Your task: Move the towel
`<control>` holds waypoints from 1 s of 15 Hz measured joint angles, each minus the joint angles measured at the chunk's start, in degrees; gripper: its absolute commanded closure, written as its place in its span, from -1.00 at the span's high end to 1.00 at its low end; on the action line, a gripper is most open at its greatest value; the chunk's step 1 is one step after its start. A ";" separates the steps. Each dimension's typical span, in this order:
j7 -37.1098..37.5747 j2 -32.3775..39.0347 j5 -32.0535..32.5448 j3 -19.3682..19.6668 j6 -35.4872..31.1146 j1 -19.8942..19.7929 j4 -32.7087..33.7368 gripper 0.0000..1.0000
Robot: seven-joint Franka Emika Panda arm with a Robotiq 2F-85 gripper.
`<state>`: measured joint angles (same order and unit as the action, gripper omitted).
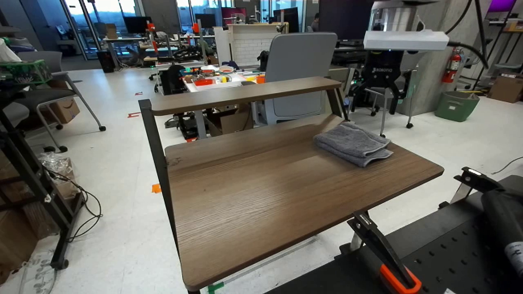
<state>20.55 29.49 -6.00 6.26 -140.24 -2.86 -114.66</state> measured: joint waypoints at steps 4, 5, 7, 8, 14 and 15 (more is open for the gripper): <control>2.07 7.34 -0.04 1.22 0.00 -0.02 5.51 1.00; 2.63 9.00 -0.04 1.48 0.01 -0.02 6.82 1.00; 3.72 12.16 -0.05 1.87 0.10 -0.01 9.34 1.00; 4.11 13.57 -0.05 1.96 0.11 -0.01 10.40 1.00; 6.36 20.12 0.00 2.02 0.37 1.57 15.76 1.00; 6.60 20.72 0.02 2.01 0.78 2.33 16.39 1.00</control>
<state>27.14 50.20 -5.98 8.27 -139.46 -0.53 -98.27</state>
